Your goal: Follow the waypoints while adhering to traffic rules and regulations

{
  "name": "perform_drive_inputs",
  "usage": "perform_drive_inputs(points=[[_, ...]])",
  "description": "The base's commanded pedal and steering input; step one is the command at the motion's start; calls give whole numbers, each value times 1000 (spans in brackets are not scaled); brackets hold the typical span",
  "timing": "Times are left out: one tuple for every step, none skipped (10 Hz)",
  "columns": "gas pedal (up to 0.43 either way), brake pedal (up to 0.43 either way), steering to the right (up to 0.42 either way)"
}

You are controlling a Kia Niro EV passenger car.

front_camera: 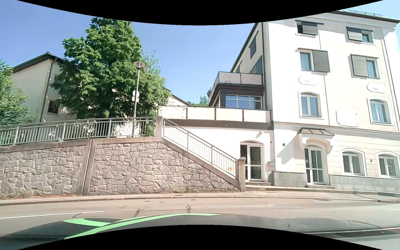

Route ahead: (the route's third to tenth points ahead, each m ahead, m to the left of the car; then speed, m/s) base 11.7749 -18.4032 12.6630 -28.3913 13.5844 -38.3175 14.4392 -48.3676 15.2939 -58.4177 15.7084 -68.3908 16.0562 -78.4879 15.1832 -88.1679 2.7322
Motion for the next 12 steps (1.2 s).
perform_drive_inputs(points=[[138,0,425],[138,0,435],[138,0,446],[138,0,462],[138,0,481],[138,0,500],[67,0,523],[0,0,547],[0,0,566],[0,0,595],[0,0,625],[0,49,646]])
